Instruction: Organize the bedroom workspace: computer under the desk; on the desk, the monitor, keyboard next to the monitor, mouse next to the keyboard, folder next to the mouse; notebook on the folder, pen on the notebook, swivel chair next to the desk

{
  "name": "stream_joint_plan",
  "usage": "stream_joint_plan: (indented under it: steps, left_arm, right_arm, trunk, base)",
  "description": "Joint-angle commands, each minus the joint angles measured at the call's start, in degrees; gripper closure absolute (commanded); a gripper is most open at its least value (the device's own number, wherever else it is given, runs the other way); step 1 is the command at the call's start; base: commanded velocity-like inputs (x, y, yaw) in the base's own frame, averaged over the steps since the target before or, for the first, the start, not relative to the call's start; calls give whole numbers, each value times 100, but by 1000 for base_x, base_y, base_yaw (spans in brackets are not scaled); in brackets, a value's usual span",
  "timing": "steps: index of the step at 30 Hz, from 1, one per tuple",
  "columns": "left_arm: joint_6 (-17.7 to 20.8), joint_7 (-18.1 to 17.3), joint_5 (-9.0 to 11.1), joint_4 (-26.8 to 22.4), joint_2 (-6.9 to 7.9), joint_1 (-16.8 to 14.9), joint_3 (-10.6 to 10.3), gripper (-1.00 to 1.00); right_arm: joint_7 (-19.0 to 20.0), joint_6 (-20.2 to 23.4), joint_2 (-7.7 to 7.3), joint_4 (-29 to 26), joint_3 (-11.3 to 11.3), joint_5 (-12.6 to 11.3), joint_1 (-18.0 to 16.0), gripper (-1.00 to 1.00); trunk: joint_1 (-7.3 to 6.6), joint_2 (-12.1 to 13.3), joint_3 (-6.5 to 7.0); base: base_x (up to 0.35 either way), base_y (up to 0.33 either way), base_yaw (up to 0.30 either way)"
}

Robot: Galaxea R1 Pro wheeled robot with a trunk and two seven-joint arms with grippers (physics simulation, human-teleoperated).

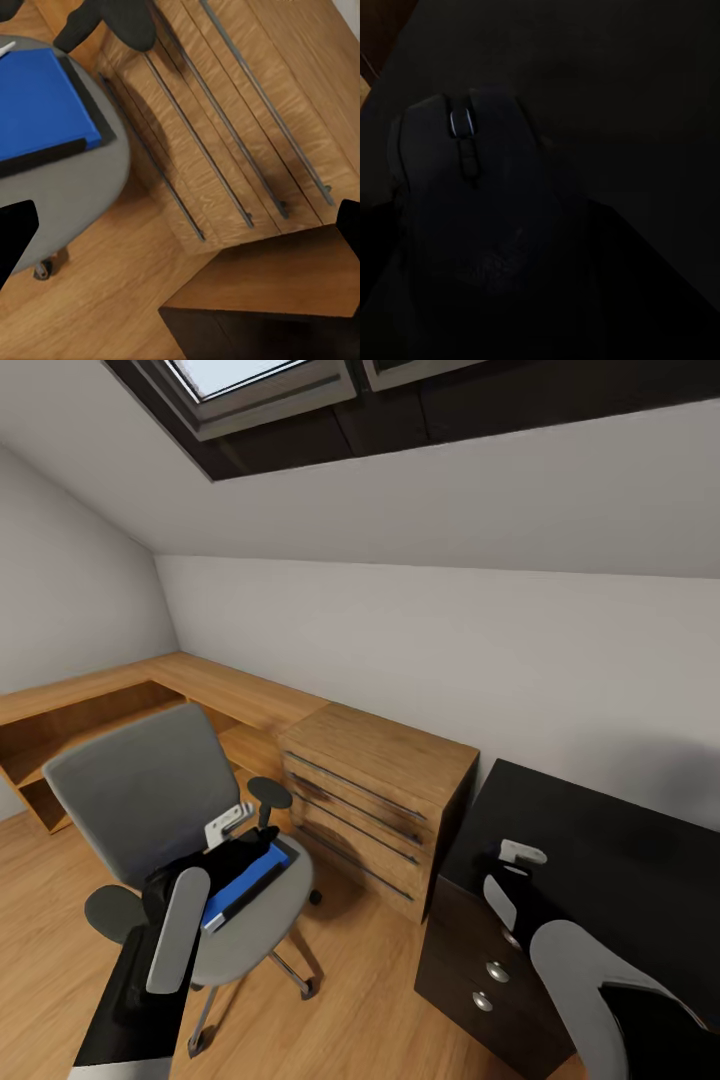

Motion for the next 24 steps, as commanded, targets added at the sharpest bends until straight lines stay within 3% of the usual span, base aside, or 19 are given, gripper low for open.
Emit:
stream_joint_plan:
  steps: [1, 9, 19, 24]
  left_arm:
    - [19, 48, 60, -8, -5, -4, 7, -100]
    - [25, 51, 73, -5, -5, -1, -6, -100]
    - [39, 58, 85, 5, -5, -1, -33, -100]
    - [38, 58, 86, 6, -5, -1, -37, -100]
  right_arm:
    - [-7, 22, -2, -13, 24, -61, -2, 100]
    - [2, -2, -6, 23, 183, -60, -2, 100]
    - [41, -3, -2, 66, 232, -60, -2, 100]
    - [47, -9, 1, 69, 391, -60, -2, 100]
  trunk:
    - [1, -4, -6]
    - [1, -4, -6]
    - [1, -4, -6]
    - [1, -4, -6]
  base:
    - [95, 0, 0]
    - [151, 0, 0]
    - [17, 0, 0]
    - [0, 0, 0]
